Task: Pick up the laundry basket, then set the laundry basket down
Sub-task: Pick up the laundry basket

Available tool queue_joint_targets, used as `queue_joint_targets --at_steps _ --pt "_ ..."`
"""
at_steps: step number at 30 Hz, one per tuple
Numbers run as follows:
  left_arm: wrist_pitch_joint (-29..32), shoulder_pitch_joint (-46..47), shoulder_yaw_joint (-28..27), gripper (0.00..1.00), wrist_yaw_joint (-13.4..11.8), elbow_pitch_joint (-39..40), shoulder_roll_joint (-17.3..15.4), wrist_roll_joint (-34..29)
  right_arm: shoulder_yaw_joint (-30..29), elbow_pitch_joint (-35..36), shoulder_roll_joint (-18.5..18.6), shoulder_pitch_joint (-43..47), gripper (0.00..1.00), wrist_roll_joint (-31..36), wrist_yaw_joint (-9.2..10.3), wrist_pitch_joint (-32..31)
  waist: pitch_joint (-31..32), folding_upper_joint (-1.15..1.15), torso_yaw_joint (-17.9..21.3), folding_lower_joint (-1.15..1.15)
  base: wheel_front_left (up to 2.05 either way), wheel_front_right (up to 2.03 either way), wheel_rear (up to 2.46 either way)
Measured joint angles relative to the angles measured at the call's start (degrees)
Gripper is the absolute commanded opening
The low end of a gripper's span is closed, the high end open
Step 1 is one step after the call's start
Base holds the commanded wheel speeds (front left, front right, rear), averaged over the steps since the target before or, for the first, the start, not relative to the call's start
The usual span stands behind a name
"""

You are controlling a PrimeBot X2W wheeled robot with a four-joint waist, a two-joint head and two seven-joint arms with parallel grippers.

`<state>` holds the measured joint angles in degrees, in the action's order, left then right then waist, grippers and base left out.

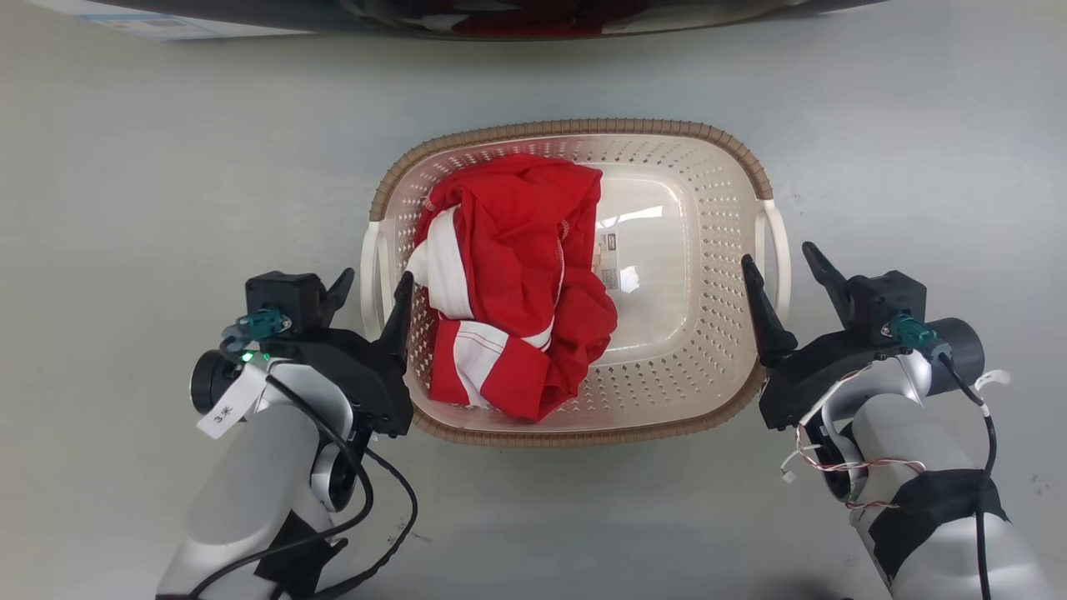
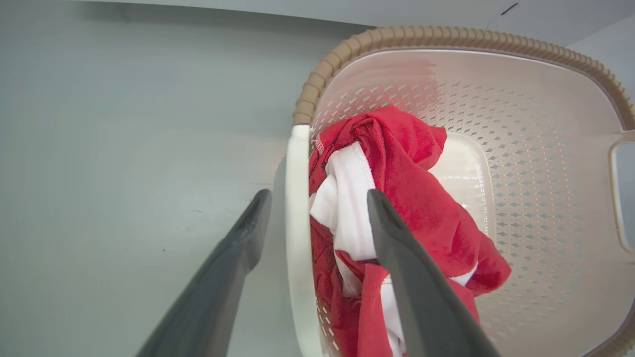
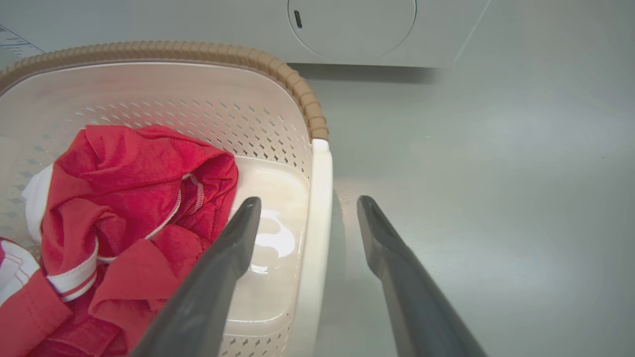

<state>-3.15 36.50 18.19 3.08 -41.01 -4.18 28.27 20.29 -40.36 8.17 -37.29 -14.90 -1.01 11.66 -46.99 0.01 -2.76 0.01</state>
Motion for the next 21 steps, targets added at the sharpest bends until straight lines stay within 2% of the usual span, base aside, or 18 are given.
queue_joint_targets --at_steps 12,13,14,15,21 --pt "1.1 6.0 1.4 1.00 1.6 -9.0 0.4 0.0 0.8 -8.0 -1.6 -4.3 1.00 0.0 -0.54 0.1 -2.7 0.00 0.3 0.00 0.00 0.00 0.00" --pt "1.1 6.3 1.4 1.00 2.1 -9.7 0.5 0.0 0.8 -8.4 -1.7 -4.5 0.48 0.0 -0.56 0.1 -2.7 0.00 0.3 -0.01 0.00 0.00 0.00" --pt "1.2 6.8 1.6 0.27 2.1 -10.3 0.5 0.0 0.9 -8.8 -1.7 -4.6 0.00 0.0 -0.63 0.1 -2.8 -0.01 0.2 -0.01 0.00 0.00 0.00" --pt "1.6 7.2 1.8 0.00 2.4 -10.8 0.5 0.0 1.0 -9.2 -1.8 -4.8 0.00 0.0 -0.96 0.1 -2.8 -0.01 0.2 -0.01 0.00 0.00 0.00" --pt "2.0 9.4 1.9 0.00 2.9 -14.0 0.9 0.4 0.9 -12.0 -2.3 -7.0 0.00 -0.2 -1.56 0.1 -3.0 -0.01 0.2 -0.01 0.00 0.00 0.00"
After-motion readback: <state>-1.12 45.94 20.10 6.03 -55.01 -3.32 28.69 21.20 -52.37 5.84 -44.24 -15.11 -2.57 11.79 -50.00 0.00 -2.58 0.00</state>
